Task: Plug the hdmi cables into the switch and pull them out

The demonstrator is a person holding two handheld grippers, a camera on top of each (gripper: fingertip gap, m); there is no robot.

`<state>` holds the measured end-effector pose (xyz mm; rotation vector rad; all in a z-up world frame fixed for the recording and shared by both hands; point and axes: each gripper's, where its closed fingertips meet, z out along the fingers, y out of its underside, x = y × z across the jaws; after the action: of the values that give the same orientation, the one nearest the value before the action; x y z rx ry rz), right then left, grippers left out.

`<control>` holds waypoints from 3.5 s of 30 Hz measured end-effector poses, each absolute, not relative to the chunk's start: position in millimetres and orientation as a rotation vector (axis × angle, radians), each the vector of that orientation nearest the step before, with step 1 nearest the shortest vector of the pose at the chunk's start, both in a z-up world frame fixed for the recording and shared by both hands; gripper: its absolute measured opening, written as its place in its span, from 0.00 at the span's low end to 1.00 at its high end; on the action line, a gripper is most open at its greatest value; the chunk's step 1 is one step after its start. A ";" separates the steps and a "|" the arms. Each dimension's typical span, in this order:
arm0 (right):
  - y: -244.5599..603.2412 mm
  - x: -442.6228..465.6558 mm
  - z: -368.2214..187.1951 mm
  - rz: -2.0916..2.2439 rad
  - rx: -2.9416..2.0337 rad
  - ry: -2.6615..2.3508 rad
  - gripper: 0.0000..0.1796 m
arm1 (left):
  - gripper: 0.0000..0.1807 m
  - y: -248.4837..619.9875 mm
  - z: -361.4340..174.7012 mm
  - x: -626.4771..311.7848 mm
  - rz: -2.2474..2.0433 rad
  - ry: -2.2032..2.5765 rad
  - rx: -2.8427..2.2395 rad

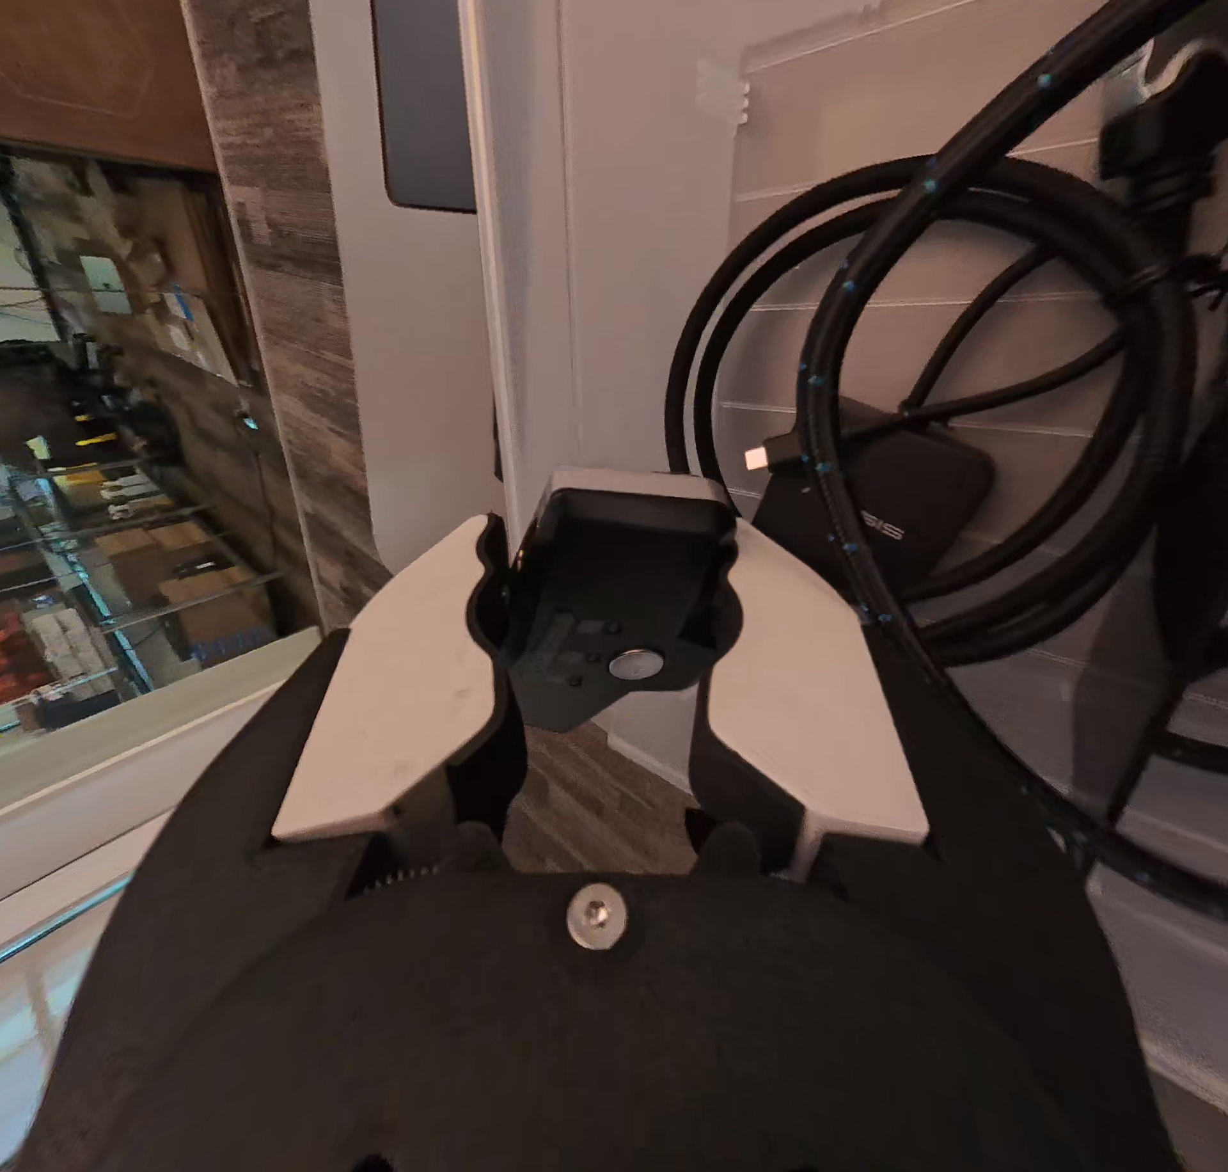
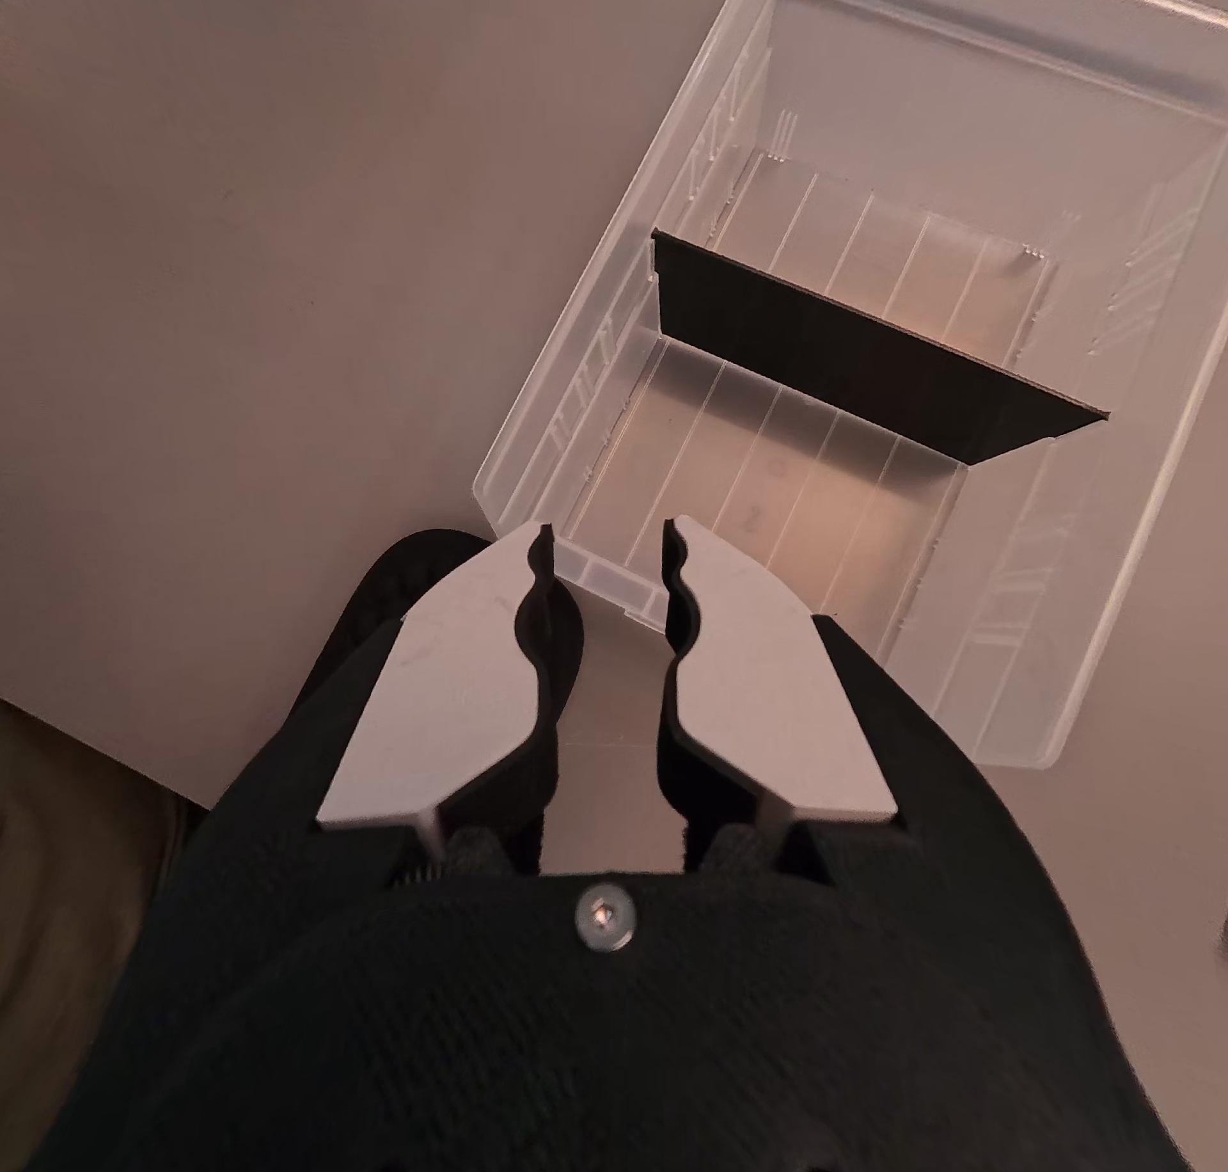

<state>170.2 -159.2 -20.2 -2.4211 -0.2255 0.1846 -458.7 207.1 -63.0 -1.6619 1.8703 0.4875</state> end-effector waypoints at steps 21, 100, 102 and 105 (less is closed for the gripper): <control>-167.0 208.1 -10.5 0.049 -2.280 -0.288 0.17 | 0.31 166.8 182.1 -447.9 1.226 1.456 -1.296; -1.6 -50.1 90.3 0.251 -1.396 -0.998 0.22 | 0.12 90.5 -104.0 -156.2 0.856 1.831 -1.145; -5.9 -49.7 96.5 0.246 -1.375 -0.996 0.21 | 0.12 89.6 -114.1 -156.3 0.854 1.846 -1.146; -7.3 -46.8 98.6 0.246 -1.389 -0.987 0.21 | 0.17 83.9 -132.6 -159.0 0.840 1.911 -1.188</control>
<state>-46.8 -7.3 98.6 -1.3890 -0.9867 0.2457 -159.0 83.9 -132.6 -1.1877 1.9105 0.8396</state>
